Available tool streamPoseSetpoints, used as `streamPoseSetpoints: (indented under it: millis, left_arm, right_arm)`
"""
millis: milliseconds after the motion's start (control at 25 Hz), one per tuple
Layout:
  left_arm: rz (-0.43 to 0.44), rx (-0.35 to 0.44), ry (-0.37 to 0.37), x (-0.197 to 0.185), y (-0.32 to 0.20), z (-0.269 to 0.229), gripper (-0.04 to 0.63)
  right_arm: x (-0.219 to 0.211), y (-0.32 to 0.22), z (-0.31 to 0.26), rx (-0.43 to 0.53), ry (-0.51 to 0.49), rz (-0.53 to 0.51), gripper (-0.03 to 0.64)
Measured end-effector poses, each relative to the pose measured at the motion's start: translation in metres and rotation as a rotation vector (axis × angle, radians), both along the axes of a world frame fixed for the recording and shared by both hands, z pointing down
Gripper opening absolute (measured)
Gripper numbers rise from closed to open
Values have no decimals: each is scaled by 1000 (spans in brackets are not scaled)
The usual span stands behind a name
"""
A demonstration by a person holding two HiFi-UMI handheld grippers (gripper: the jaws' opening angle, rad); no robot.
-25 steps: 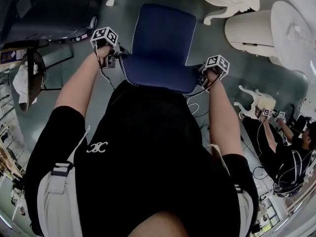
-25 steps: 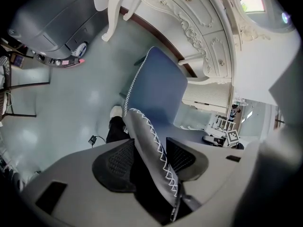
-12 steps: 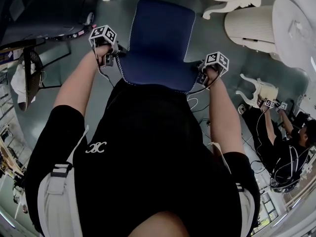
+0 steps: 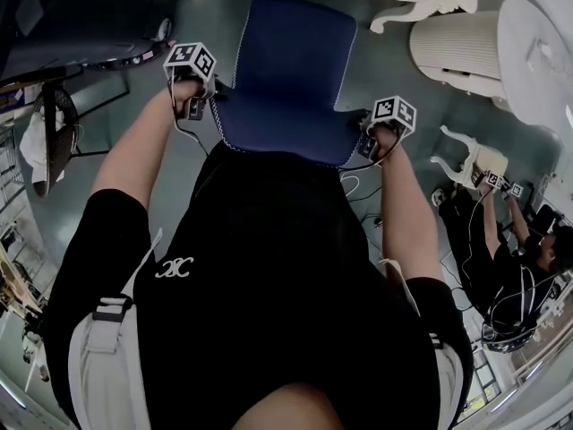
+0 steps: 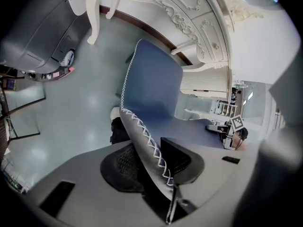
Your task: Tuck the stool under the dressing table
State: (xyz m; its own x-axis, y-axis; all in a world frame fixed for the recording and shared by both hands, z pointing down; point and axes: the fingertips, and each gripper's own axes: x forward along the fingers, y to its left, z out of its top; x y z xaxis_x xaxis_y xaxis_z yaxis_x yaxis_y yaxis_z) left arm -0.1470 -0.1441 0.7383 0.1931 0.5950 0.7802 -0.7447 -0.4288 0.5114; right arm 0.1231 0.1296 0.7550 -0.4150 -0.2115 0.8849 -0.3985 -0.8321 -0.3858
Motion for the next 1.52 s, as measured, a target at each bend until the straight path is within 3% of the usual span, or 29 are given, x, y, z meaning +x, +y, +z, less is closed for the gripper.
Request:
streamPoseSetpoints:
  millis: [440,640,1520]
  left_arm:
    - [33,47,150,15,-29,-18,133]
    - [3,60,168,5,-23,-24,135]
    - [4,124,277,56,-127,-60,143]
  right_arm:
    - [-2,-24,-16,102,30,-11,89]
    - [-11,-21,-27,109,36,-17,93]
    - [40,-125,-69,192,156,42,97]
